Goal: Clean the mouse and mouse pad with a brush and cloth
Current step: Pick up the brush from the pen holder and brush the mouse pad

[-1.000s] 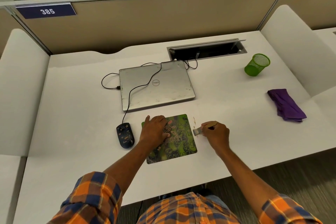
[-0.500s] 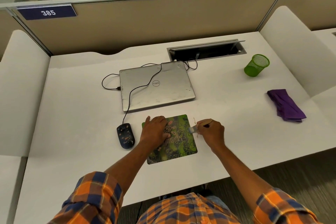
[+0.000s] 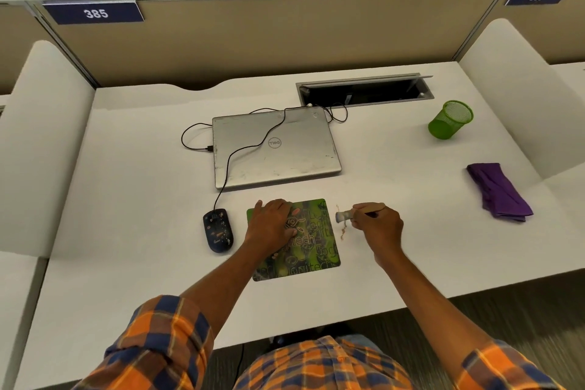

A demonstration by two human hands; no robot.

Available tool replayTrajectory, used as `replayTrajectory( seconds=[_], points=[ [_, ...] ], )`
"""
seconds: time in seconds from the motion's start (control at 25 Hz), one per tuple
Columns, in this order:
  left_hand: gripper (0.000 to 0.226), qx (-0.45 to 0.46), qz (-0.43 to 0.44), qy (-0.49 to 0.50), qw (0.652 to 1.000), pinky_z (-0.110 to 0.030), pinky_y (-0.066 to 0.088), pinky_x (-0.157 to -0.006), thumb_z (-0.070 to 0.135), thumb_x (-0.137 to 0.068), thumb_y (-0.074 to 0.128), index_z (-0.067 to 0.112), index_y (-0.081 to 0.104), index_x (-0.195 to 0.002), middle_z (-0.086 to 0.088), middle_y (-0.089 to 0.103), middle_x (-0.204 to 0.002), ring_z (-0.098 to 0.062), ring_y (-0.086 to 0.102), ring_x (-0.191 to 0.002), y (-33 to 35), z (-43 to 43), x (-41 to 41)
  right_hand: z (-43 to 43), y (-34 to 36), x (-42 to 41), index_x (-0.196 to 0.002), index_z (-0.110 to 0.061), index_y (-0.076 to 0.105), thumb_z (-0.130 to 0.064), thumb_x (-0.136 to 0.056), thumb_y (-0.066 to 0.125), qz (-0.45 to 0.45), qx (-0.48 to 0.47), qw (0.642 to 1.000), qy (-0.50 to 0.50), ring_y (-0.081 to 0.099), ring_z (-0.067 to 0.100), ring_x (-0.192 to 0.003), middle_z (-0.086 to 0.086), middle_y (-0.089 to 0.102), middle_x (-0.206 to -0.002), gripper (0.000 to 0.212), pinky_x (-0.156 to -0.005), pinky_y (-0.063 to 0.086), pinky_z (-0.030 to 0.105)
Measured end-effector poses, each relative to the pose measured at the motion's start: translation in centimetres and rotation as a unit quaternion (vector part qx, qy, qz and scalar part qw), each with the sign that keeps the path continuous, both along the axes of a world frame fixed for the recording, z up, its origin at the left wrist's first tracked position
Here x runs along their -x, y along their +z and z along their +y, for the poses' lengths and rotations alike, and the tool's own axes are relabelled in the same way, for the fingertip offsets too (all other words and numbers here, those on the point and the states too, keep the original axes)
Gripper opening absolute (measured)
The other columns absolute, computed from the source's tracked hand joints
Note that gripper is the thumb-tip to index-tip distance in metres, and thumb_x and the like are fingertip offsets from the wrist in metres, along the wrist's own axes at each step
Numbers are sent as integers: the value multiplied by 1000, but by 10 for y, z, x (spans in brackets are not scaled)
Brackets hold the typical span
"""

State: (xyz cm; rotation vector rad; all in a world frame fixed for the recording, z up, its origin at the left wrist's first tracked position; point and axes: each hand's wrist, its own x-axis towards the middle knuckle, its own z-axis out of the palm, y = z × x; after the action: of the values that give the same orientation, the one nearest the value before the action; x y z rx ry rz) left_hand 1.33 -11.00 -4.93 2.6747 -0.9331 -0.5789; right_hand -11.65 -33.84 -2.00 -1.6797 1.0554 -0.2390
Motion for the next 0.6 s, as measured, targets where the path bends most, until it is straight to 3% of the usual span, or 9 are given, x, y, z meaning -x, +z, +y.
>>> replayTrajectory(
  seconds=[0.4,0.6],
  points=[
    [75,132,-12,153,979,-49,21,-132,46,-93,77,21,45,-156,-3,51,-159,-24,43,-150,16,24,24,45,7,-34,-79,-31,84,-19,-82,85,-13,-48,991,128,81,18,-81,-9,83,-81,12,-84,68,47],
    [81,161,-46,277,946,-49,41,-123,47,-90,80,19,45,-156,-4,53,-156,-25,46,-146,13,67,43,79,10,-47,-89,-26,86,-21,-87,84,-19,-46,981,188,81,19,-82,-4,83,-82,5,-83,69,42]
  ],
)
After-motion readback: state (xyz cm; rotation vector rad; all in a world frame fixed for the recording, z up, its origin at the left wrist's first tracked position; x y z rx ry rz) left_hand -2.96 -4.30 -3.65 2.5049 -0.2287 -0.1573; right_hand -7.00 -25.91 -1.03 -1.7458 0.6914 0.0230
